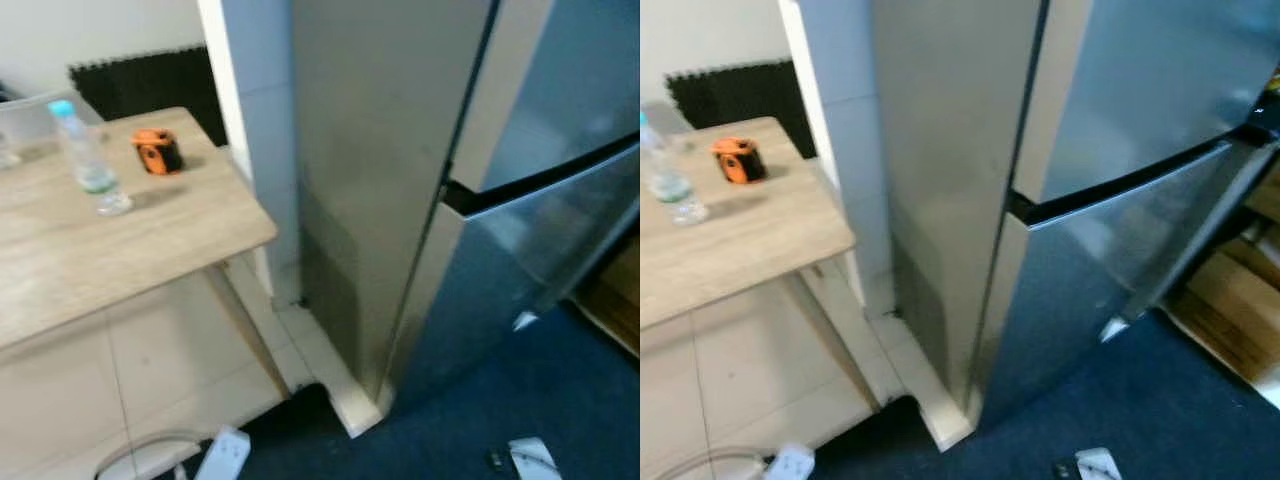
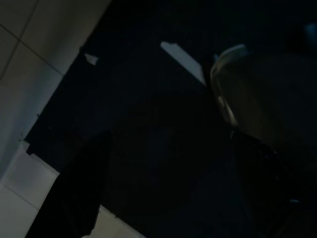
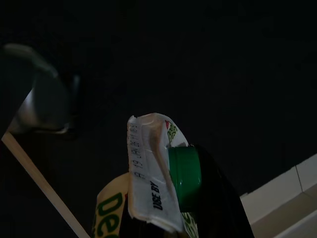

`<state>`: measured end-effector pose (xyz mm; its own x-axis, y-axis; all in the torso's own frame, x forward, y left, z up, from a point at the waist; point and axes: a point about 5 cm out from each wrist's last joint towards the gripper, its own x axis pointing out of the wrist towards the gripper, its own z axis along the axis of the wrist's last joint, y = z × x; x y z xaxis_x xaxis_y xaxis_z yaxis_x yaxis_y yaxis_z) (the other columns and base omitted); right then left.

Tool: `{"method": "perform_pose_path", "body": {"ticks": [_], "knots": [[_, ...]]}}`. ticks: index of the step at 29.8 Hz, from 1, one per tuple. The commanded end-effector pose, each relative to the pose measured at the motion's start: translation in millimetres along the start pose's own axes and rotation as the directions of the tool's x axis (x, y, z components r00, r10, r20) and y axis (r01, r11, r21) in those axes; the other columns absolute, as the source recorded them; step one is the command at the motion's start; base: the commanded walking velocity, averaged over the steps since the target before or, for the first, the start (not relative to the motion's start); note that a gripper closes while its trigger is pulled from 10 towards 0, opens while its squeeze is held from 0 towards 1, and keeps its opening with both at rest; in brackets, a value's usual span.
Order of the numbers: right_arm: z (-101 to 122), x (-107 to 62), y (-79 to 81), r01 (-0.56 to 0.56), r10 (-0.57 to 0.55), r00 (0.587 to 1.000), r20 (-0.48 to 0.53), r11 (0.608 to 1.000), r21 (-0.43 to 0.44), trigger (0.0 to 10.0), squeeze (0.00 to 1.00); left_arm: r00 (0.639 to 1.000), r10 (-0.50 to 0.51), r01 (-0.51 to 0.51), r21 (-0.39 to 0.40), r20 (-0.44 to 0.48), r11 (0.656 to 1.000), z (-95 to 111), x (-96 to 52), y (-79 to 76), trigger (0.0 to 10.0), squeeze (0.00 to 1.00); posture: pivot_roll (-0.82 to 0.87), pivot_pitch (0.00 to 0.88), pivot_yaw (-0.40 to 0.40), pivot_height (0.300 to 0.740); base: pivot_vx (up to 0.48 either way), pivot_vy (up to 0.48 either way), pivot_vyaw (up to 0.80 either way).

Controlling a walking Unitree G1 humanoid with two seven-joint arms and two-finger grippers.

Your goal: Restocking fridge

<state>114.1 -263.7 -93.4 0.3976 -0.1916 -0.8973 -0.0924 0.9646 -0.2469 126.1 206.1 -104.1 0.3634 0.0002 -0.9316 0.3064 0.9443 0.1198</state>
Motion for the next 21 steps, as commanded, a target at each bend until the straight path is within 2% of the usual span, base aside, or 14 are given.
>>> {"method": "perform_pose_path", "body": {"ticks": [1,13,17,21], "knots": [[1.1,0.1,-1.6,0.004,-0.004,1.000,-0.003,1.000,0.000,10.0,0.00,1.000,-0.004,0.004,0.001,-0.004,1.000,-1.2,0.1,-1.8,10.0,0.00,-0.03,0.000,0.018,0.740,0.000,-0.412,0.00],[-0.7,-0.1,-1.1,0.003,-0.003,1.000,-0.010,1.000,-0.005,10.0,0.00,1.000,0.003,-0.003,0.004,-0.001,1.000,-0.2,0.4,-2.7,10.0,0.00,-0.04,0.003,0.017,0.740,0.000,-0.388,0.00],[-1.0,-0.1,-1.2,0.004,-0.004,1.000,-0.011,1.000,-0.006,10.0,0.00,1.000,0.017,-0.017,0.023,0.015,1.000,2.5,0.5,-2.0,10.0,0.00,-0.04,0.003,0.016,0.740,0.000,0.000,0.00],[-1.4,-0.2,-1.5,0.004,-0.005,1.000,-0.012,1.000,-0.008,10.0,0.00,0.999,0.033,-0.033,-0.003,0.032,0.999,5.6,0.6,-0.3,10.0,0.00,-0.04,0.005,0.015,0.740,0.000,0.000,0.00]]}}
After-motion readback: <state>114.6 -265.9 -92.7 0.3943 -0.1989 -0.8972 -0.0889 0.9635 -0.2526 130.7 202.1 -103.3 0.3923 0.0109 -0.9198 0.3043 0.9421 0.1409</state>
